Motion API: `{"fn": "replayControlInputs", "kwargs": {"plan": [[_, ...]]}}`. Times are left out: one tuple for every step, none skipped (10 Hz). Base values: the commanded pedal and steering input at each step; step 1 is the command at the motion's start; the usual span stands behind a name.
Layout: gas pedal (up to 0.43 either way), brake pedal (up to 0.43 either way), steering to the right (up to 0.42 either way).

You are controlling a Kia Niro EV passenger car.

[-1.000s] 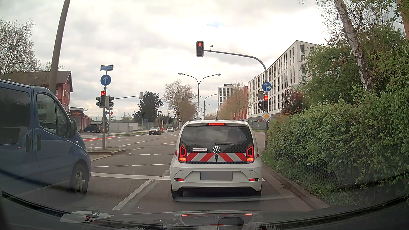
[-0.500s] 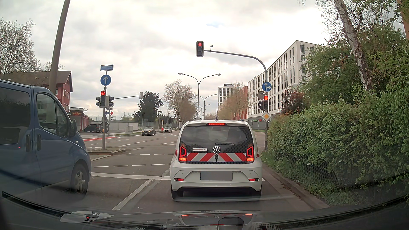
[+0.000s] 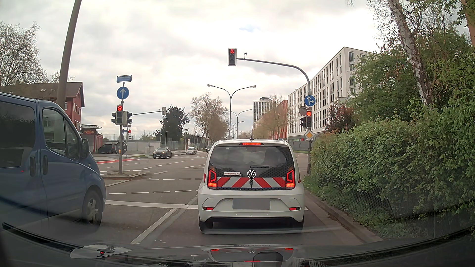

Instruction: Follow the waypoints while adhering to traffic rules and regulations

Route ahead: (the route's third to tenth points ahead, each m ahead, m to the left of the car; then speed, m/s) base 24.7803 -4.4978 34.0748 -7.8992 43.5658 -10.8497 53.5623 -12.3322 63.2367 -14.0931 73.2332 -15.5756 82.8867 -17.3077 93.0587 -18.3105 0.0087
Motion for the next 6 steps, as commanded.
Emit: {"fn": "replayControlInputs", "kwargs": {"plan": [[0.0, 0.183, 0.003], [0.0, 0.183, 0.003], [0.0, 0.183, 0.003], [0.0, 0.177, 0.003], [0.0, 0.183, 0.003], [0.0, 0.183, 0.003]]}}
